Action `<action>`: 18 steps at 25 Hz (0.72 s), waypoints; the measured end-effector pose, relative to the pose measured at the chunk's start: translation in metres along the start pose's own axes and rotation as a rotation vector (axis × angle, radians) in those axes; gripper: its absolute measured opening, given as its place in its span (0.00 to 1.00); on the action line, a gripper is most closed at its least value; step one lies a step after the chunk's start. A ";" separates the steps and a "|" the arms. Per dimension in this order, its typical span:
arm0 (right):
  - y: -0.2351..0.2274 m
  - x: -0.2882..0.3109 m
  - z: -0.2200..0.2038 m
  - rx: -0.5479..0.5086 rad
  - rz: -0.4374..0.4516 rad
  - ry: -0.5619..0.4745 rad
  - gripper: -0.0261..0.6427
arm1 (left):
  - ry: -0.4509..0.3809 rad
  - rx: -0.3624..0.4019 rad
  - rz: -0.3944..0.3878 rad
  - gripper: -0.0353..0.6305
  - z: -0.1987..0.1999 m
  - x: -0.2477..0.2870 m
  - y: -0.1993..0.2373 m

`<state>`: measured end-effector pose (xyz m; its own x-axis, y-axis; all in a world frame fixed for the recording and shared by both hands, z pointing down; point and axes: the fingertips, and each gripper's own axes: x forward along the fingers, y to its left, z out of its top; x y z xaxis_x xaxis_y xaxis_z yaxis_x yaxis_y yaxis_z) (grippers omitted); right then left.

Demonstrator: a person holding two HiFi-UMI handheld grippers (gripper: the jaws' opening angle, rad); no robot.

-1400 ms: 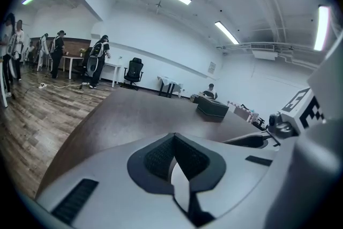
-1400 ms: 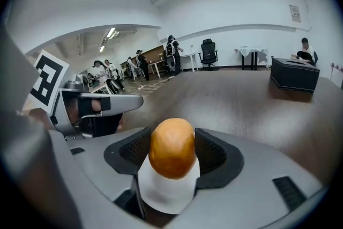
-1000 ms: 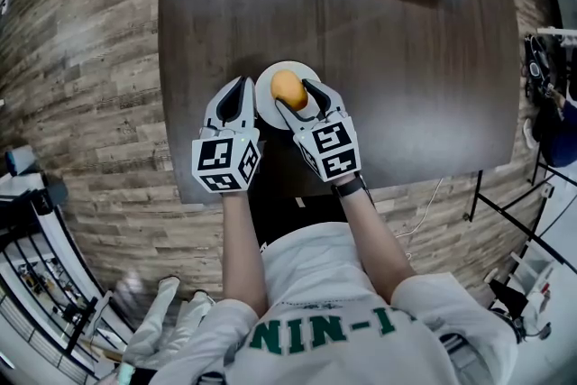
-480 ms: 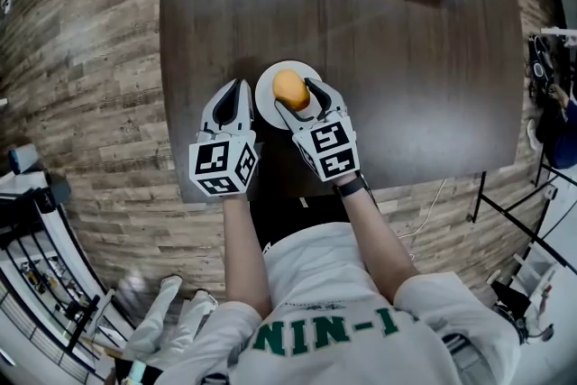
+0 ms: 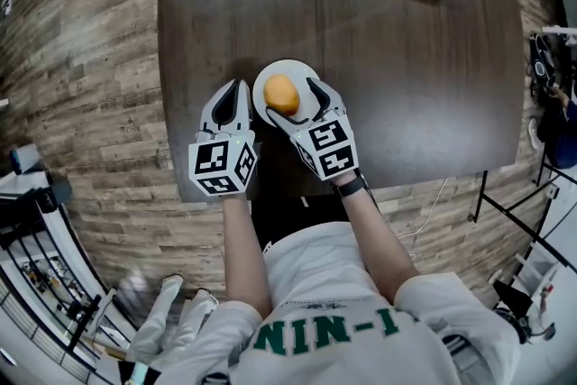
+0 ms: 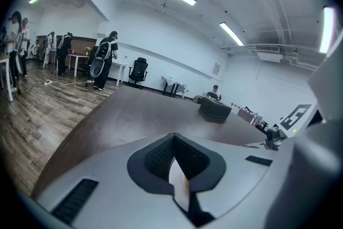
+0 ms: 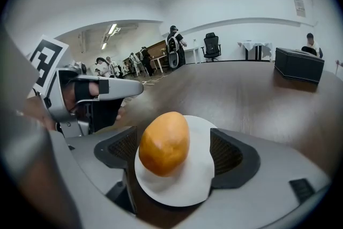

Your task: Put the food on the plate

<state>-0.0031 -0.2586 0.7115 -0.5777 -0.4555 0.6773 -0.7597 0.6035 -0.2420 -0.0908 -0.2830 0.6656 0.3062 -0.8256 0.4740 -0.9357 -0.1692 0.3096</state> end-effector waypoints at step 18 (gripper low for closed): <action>-0.013 -0.037 0.042 0.053 -0.058 -0.150 0.63 | -0.012 0.037 0.016 0.07 0.014 -0.017 -0.005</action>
<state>0.0159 -0.2768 0.6606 -0.5676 -0.5833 0.5810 -0.8053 0.5402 -0.2443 -0.0938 -0.2757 0.6444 0.2893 -0.8347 0.4686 -0.9463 -0.1756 0.2714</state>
